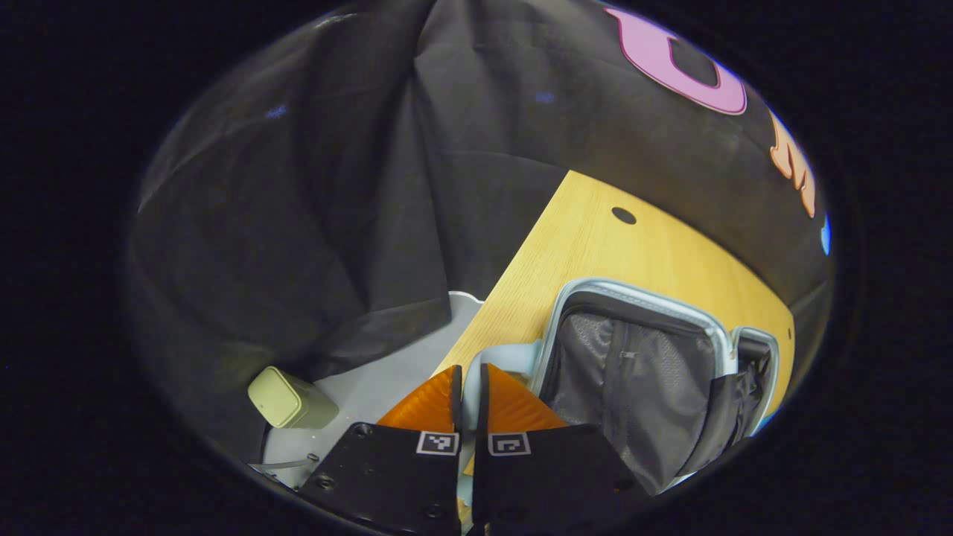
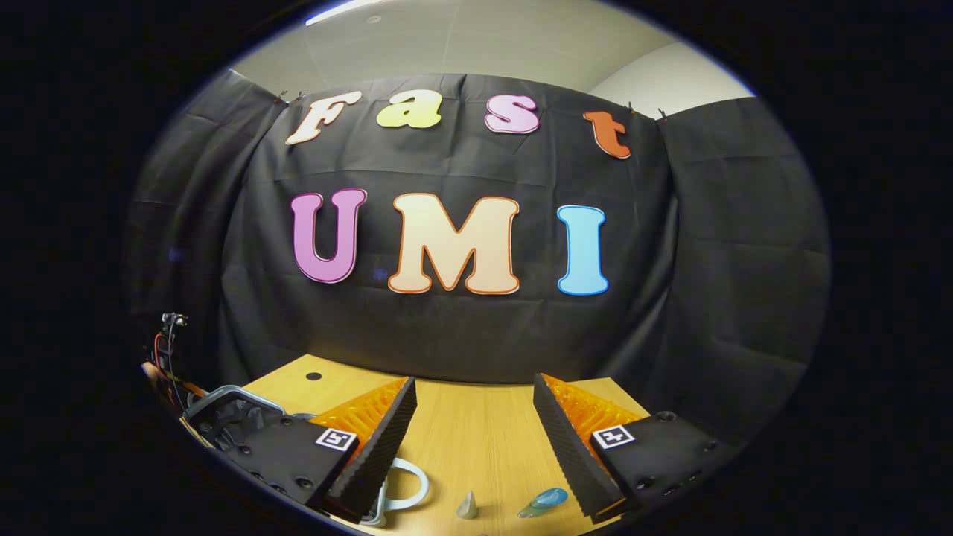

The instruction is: First open the suitcase, pack the skin care products into it, and then close the suitcase.

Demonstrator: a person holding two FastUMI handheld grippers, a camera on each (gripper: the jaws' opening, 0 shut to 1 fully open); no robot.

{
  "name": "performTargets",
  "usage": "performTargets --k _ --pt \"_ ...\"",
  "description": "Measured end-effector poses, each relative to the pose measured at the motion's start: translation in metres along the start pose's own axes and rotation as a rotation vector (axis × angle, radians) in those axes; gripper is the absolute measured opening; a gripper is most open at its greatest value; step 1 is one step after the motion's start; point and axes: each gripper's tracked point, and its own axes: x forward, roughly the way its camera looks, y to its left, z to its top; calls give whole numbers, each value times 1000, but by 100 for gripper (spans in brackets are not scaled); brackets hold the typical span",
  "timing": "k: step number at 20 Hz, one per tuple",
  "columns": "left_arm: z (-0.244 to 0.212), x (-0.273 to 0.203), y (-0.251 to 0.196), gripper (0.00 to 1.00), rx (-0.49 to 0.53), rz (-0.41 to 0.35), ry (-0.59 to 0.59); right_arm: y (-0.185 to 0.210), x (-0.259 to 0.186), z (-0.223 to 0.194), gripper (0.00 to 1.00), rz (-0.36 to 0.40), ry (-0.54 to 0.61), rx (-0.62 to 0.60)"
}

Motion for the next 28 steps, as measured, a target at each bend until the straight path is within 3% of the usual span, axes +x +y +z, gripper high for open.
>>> performTargets --k 1,4,5,6,9,12,14,18,19,20,21,24,28 --pt "2 -1 6 6 4 49 -28 -3 -1 1 99 -3 -2 -2" --pt "25 -27 25 76 15 200 -188 -14 -1 6 100 2 -22 -3" --pt "38 -35 21 99 16 220 -261 -18 -1 8 100 8 -32 -4" --pt "51 -54 13 94 25 228 -332 -22 -1 10 100 17 -41 -4" --pt "82 -124 -17 93 59 237 -497 -31 2 17 100 59 -76 -4" --pt "99 -192 -65 96 39 173 -607 -45 5 21 99 83 -98 20" --pt "112 -241 -94 93 21 126 -654 -55 3 25 100 87 -115 32" --pt "130 -320 -163 96 65 24 -755 -66 -2 35 99 112 -168 34" --pt "124 -331 -181 93 81 -3 -769 -69 -3 36 99 114 -176 31" --pt "118 -336 -198 96 91 -24 -776 -74 -4 37 100 110 -185 25" --pt "114 -344 -214 93 100 -47 -786 -77 -5 38 100 110 -192 22" --pt "105 -355 -258 96 113 -111 -783 -87 -10 41 100 118 -210 28" --pt "84 -367 -314 93 153 -187 -767 -108 -15 36 99 116 -208 41"
